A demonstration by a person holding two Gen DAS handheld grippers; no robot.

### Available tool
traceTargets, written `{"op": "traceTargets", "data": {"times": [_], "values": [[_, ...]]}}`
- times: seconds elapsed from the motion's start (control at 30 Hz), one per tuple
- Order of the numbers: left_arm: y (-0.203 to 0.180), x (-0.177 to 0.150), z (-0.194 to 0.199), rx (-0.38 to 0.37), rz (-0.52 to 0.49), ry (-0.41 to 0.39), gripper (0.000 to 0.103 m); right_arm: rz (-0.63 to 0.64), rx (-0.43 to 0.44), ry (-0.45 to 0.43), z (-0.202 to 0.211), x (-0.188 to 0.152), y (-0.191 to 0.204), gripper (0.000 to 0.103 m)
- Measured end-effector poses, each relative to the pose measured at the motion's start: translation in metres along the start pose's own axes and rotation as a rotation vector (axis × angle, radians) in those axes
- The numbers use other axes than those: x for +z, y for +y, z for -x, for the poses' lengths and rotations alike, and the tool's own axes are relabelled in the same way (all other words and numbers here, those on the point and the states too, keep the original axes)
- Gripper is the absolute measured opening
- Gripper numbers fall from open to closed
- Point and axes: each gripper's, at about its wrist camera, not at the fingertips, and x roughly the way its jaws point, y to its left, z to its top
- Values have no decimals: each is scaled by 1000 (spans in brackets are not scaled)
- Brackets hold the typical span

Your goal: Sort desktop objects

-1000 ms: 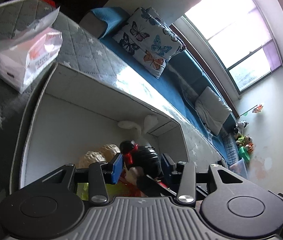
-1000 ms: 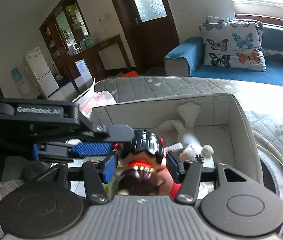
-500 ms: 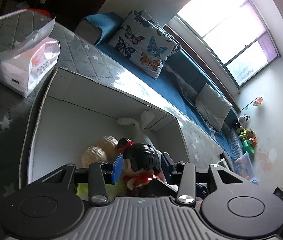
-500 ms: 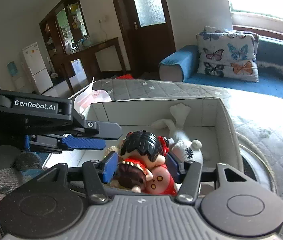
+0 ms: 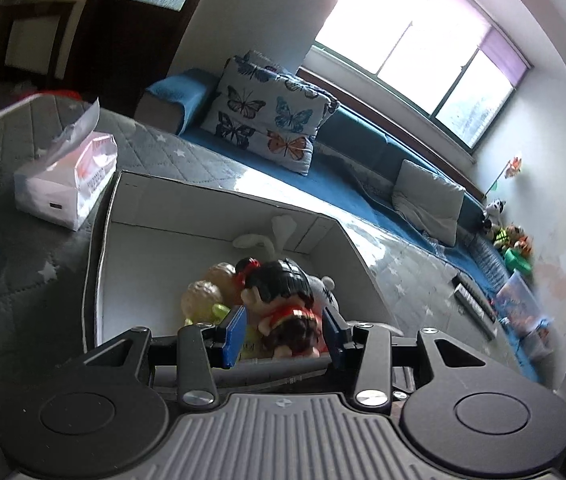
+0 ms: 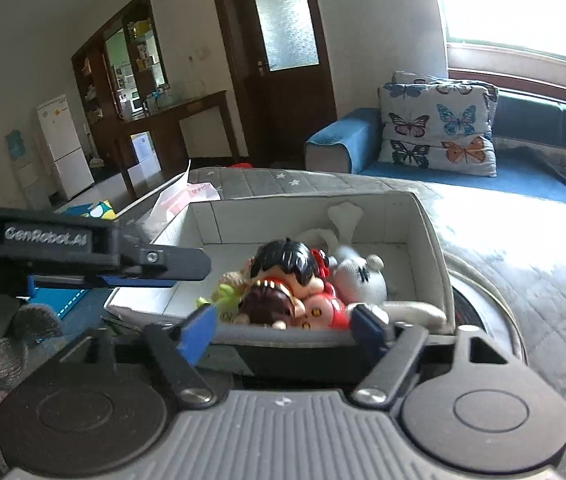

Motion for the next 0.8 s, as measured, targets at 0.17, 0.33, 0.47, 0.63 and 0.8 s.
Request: {"op": "traceTargets", "data": {"times": [0.17,0.33,0.47,0.63,0.8], "values": [[-7,-16,10,36,-57,-1,44,-7,-12,6,12,-13,2,86],[-13,-32,18,80,-108,4,44,-34,-25,7,23,-28,2,97],[-18,-44,24,119,-152,8,44,-42,-39,12,29,-37,3,103],[-23,-53,27,167,-198,6,44,-74,-47,23,31,-44,0,103],[-26,-61,26,190,-229,13,44,-97,-65,35,32,-51,-1,103]]}}
